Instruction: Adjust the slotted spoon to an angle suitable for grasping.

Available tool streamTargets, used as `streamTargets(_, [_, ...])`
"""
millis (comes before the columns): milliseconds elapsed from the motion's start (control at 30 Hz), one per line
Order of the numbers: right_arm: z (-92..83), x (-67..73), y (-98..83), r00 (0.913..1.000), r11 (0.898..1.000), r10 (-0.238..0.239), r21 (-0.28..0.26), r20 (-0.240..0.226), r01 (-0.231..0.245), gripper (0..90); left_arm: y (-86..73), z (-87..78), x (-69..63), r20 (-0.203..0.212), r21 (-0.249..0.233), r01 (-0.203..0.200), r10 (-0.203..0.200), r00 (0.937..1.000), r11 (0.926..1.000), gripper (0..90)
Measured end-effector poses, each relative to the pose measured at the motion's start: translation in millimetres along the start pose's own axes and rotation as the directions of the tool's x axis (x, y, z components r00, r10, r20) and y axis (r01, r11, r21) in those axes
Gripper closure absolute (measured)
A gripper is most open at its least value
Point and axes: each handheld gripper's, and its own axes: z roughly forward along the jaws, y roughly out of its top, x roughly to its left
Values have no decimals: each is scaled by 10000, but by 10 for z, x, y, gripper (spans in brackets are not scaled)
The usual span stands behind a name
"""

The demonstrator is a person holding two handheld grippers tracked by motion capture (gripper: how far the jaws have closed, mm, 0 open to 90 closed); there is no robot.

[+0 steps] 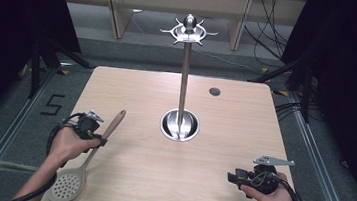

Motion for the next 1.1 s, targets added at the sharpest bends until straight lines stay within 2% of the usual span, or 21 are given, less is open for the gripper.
streamTargets(33, [0,1,0,10000,10000,-4,-7,1,4,560,-28,-62,9,60,-177,-156,157,9999,9997,744])
streamTargets(100, [4,0,0,10000,10000,14,0,-42,-14,558,-83,-144,1,9,-777,42,-41,10000,9970,744])
streamTargets(133, [11,-1,-1,9999,10000,71,37,-149,-71,558,-110,-196,8,2,-973,-79,80,10000,9952,744])
streamTargets(167, [0,2,0,9999,10000,-18,54,127,17,557,-135,-228,-3,-23,-1327,75,-79,10000,9911,744])
streamTargets(233, [9,-2,-2,10000,10000,-10,69,-2,10,554,-182,-328,0,-39,-1470,-28,23,10000,9891,744])
streamTargets(367, [7,1,-4,9999,9999,101,127,-20,-100,552,-281,-491,-24,-166,-2327,215,-260,9995,9723,744])
streamTargets(400, [11,-2,-5,9999,9999,117,92,-110,-116,552,-308,-539,-17,-227,-2464,116,-177,9996,9691,744])
streamTargets(433, [10,-10,-6,9999,10000,-40,2,-96,40,552,-339,-590,-15,-146,-2794,193,-244,9996,9600,744])
streamTargets(467, [9,-11,-6,9998,10000,29,17,-173,-29,552,-359,-622,-5,-119,-2917,148,-191,9997,9564,744])
streamTargets(500, [7,-13,-7,9999,9999,-50,-98,-125,49,551,-377,-660,-12,-61,-3171,345,-384,9992,9478,745])
streamTargets(533, [5,-15,-7,9999,9999,-52,-140,-127,51,550,-395,-689,-21,-21,-3514,521,-564,9984,9348,745])
streamTargets(600, [9,-24,-9,9999,9998,-81,-208,-122,79,549,-423,-763,-18,-28,-3768,484,-534,9986,9250,745])
streamTargets(700, [6,-13,-14,9997,9997,157,-185,-187,-160,545,-428,-844,-47,-211,-4251,435,-579,9981,9041,745])
streamTargets(733, [-5,-29,-9,9999,9998,-125,-157,30,125,544,-421,-865,-62,-239,-4421,440,-608,9979,8959,745])
streamTargets(833, [-4,-33,-12,9999,9998,-26,-207,-144,23,543,-375,-935,-92,-358,-4779,369,-614,9975,8777,746])
streamTargets(900, [-9,-26,-12,9999,9997,-27,-240,-122,25,543,-323,-971,-88,-364,-4942,265,-511,9980,8689,746])
streamTargets(967, [-12,-21,-3,9999,9996,-48,-281,-116,45,543,-262,-1003,-82,-436,-5232,193,-494,9978,8520,747])
streamTargets(1000, [-13,-19,6,10000,9997,-62,-255,-39,61,543,-262,-1003,-82,-436,-5232,193,-494,9978,8520,746])
streamTargets(1033, [-3,-17,13,9999,9996,-2,-277,-139,-2,543,-201,-1039,-85,-528,-5475,100,-465,9975,8367,747])
streamTargets(1067, [9,-17,22,9998,9994,-71,-354,-174,64,543,-168,-1056,-92,-563,-5497,34,-411,9976,8354,746])
streamTargets(1100, [12,-11,29,9999,9995,-71,-304,-156,66,542,-142,-1072,-105,-613,-5620,-9,-406,9973,8271,747])
